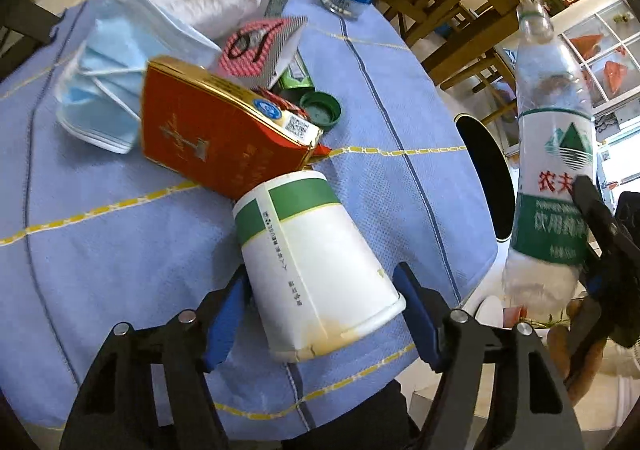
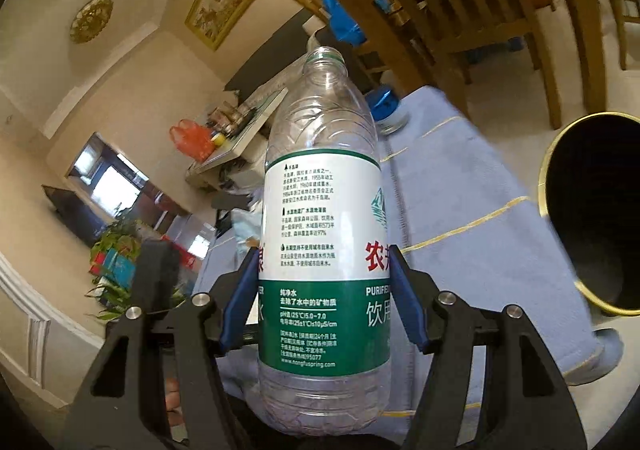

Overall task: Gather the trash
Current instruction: 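Lift the bottle toward the black bin with the right tool while the left tool grasps the white paper cup, then release the bottle into the bin with the right tool while the left tool carries the cup over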

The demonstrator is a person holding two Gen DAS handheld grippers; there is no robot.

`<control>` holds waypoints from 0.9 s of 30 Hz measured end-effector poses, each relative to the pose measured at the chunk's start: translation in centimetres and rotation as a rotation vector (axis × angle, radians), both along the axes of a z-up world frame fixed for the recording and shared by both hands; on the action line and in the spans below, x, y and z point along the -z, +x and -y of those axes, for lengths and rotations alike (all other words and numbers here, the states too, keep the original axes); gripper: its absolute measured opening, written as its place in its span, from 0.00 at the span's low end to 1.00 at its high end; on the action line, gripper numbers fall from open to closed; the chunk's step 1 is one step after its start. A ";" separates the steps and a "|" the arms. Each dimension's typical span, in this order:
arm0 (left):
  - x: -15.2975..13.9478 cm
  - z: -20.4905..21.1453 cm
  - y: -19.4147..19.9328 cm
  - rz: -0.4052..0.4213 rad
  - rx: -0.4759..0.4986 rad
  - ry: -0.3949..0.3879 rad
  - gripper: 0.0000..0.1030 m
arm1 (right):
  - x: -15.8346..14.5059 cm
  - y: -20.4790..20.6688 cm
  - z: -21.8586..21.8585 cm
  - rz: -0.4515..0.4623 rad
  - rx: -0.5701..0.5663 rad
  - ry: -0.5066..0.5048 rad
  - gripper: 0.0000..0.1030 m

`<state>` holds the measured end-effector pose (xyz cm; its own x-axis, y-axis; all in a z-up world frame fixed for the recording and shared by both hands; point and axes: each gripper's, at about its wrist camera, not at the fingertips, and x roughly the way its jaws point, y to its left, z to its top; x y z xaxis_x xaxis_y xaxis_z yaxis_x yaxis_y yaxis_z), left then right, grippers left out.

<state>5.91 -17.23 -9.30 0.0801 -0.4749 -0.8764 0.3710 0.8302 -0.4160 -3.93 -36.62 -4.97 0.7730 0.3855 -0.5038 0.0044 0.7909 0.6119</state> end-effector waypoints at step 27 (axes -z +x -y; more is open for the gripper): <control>-6.0 15.2 -3.5 0.191 0.339 0.066 0.66 | 4.9 -6.4 16.4 -0.110 0.685 -0.412 0.94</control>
